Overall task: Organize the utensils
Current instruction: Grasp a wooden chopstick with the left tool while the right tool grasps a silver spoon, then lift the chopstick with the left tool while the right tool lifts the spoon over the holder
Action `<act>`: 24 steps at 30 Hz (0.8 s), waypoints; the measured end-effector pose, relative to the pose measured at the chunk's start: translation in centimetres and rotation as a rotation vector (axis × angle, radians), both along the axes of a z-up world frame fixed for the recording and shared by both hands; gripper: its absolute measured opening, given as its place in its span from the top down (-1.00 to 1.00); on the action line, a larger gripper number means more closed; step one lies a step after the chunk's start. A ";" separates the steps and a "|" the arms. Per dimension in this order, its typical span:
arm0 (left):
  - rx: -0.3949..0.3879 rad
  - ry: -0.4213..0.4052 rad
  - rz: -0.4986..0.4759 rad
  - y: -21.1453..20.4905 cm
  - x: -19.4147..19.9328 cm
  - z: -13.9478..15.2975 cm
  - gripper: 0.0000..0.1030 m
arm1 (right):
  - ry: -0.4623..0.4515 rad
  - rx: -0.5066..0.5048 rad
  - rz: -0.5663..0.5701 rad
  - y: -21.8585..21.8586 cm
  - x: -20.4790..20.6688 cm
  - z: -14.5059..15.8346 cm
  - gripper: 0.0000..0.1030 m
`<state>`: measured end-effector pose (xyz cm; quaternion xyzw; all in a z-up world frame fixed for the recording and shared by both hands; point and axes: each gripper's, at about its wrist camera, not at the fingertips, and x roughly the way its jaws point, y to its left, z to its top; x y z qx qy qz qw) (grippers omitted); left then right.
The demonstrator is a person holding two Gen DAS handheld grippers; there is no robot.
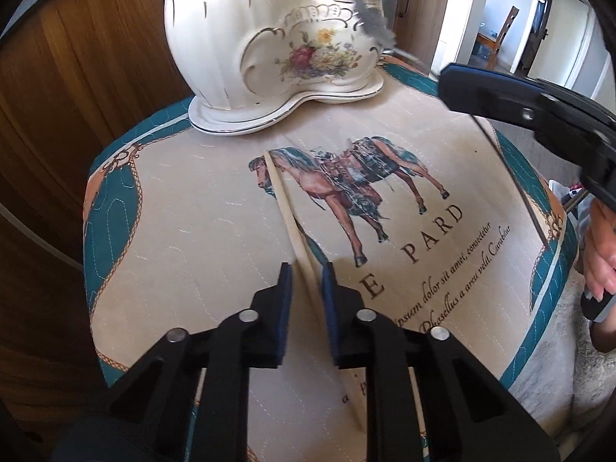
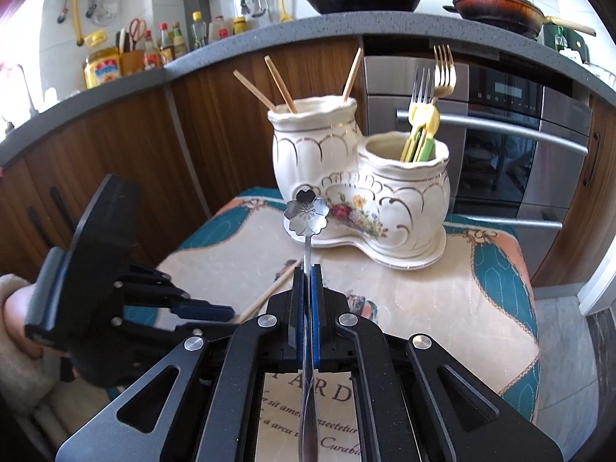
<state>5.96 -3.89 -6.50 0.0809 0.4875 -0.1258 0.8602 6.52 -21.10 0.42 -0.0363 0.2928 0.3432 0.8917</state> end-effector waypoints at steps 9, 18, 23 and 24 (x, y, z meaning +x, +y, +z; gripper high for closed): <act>0.010 -0.037 0.010 0.6 -0.6 0.4 0.85 | -0.049 0.058 -0.009 -0.7 -0.6 0.9 0.92; -0.113 -0.185 0.005 2.3 -3.5 3.5 0.91 | -0.103 0.157 -0.060 -1.9 -0.7 2.1 0.92; -0.146 -0.206 -0.010 2.9 -3.9 4.2 0.91 | -0.105 0.171 -0.067 -1.7 -0.5 2.1 0.92; -0.144 -0.199 -0.014 3.0 -3.9 4.1 0.91 | -0.103 0.166 -0.062 -1.6 -0.4 2.1 0.92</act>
